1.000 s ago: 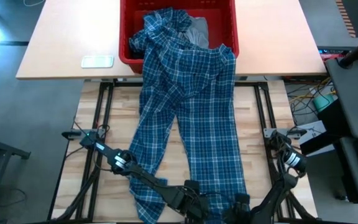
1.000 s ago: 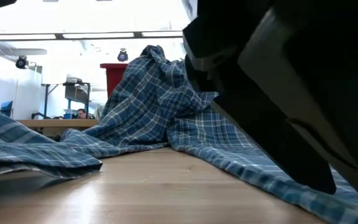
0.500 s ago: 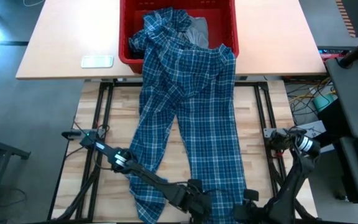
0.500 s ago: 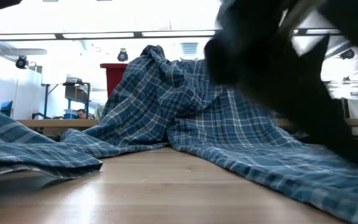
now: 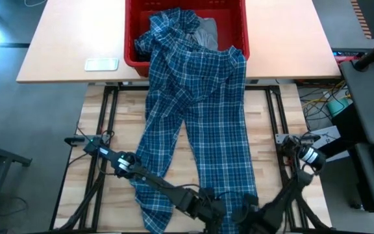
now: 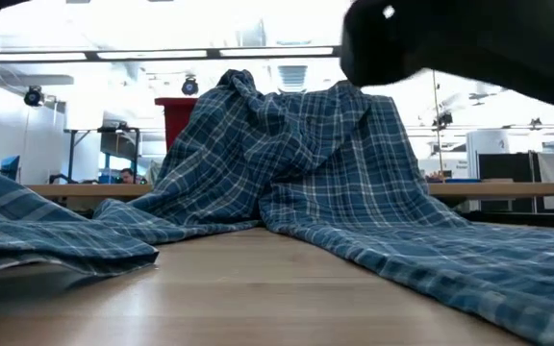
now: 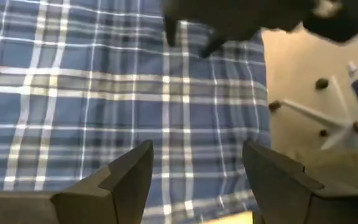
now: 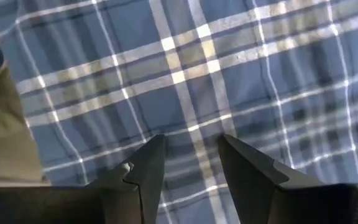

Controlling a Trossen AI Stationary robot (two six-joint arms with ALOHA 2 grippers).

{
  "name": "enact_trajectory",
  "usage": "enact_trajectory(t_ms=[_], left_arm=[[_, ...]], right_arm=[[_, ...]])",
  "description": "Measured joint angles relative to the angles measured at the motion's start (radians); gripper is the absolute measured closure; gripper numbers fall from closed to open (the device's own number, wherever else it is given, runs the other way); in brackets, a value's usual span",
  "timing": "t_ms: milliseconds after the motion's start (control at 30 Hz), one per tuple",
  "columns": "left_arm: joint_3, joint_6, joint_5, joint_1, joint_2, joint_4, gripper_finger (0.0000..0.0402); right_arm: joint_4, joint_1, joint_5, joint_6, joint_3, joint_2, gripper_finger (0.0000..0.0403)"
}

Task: Fold Laundry from Bin
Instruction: Fold the blue patterned pants

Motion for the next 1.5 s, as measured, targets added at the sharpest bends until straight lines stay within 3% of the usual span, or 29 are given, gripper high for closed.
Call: enact_trajectory(t_ms=[233, 600, 833, 1000, 1133, 1300, 1500], left_arm=[[0.000, 0.031, -0.092, 0.006, -0.053, -0.219, 0.0171], [-0.002, -0.017, -0.167, 0.028, -0.049, -0.212, 0.0171], [0.000, 0.044, -0.155, 0.070, -0.023, -0.043, 0.0171], [-0.011, 0.137, -0.142, 0.056, -0.014, 0.038, 0.0171], [-0.017, 0.228, -0.105, 0.051, 0.011, 0.112, 0.0171], [-0.016, 0.285, -0.089, 0.054, 0.053, 0.177, 0.0171], [-0.010, 0.260, -0.223, 0.086, 0.063, -0.056, 0.0171]], right_arm=[[0.036, -0.146, -0.048, -0.205, -0.112, -0.059, 0.0253], [-0.001, -0.346, -0.040, -0.364, -0.402, -0.353, 0.0254], [-0.026, -0.357, -0.044, -0.302, -0.458, -0.586, 0.0259], [-0.031, -0.268, -0.006, -0.203, -0.394, -0.679, 0.0259], [-0.026, -0.172, 0.012, -0.131, -0.345, -0.650, 0.0264], [0.003, -0.090, 0.009, -0.054, -0.300, -0.527, 0.0266], [0.087, -0.042, 0.000, -0.018, -0.234, -0.346, 0.0266]])
